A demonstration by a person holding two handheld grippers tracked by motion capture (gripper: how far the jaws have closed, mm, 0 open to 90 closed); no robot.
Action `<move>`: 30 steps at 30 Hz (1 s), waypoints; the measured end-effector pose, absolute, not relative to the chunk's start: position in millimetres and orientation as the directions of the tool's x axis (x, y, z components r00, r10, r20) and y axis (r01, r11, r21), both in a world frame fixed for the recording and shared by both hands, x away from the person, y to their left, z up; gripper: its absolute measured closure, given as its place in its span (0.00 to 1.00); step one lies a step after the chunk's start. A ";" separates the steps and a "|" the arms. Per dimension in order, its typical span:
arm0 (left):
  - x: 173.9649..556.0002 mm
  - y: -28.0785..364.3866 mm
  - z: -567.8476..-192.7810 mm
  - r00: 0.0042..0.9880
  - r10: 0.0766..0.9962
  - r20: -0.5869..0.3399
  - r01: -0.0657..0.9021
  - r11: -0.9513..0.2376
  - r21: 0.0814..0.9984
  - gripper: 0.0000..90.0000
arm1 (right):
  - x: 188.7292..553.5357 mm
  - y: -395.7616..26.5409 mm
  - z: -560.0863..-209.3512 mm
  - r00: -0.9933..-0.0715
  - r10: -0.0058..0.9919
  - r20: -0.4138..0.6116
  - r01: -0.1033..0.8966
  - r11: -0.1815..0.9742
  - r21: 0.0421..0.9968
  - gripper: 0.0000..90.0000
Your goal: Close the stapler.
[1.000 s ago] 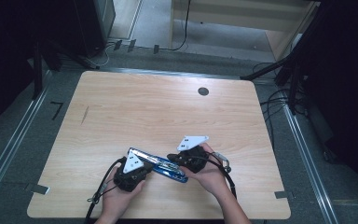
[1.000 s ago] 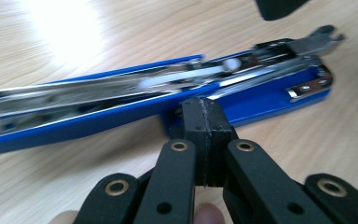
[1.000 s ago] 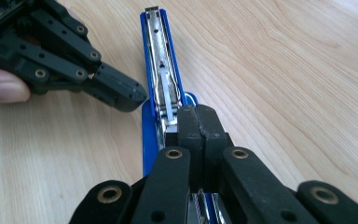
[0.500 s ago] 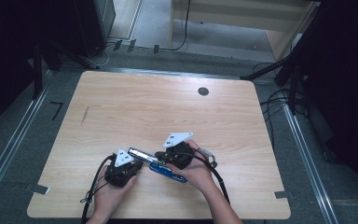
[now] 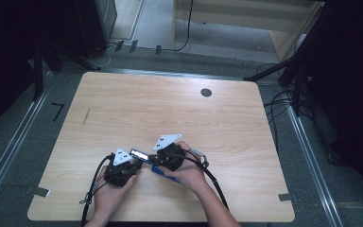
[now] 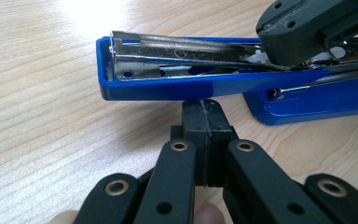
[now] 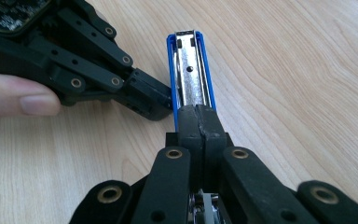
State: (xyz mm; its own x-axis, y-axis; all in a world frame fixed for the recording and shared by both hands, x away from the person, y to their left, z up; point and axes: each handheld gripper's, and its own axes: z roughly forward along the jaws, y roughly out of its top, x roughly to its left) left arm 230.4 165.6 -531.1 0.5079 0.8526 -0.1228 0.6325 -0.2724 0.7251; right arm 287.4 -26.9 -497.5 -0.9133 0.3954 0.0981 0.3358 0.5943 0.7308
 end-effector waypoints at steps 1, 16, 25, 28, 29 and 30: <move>230.5 165.5 -531.0 0.509 0.852 -0.122 0.631 -0.273 0.726 1.00 | 287.4 -26.9 -497.5 -0.913 0.395 0.098 0.336 0.594 0.731 1.00; 226.7 161.8 -520.0 0.515 0.849 -0.116 0.585 -0.250 0.771 1.00 | 286.3 -30.3 -490.1 -0.913 0.398 0.084 0.317 0.567 0.760 1.00; 222.7 158.0 -515.2 0.550 0.827 -0.120 0.549 -0.250 0.797 1.00 | 284.0 -35.5 -485.6 -0.914 0.397 0.077 0.306 0.554 0.774 1.00; 221.9 157.0 -513.5 0.557 0.823 -0.115 0.542 -0.255 0.801 1.00 | 283.0 -37.9 -484.4 -0.914 0.400 0.074 0.305 0.553 0.775 1.00; 221.8 156.9 -513.5 0.559 0.821 -0.117 0.541 -0.255 0.801 1.00 | 282.6 -38.6 -484.1 -0.913 0.402 0.075 0.307 0.552 0.775 1.00; 221.5 156.5 -513.5 0.562 0.819 -0.117 0.540 -0.256 0.802 1.00 | 282.5 -39.2 -484.0 -0.914 0.400 0.073 0.304 0.553 0.776 1.00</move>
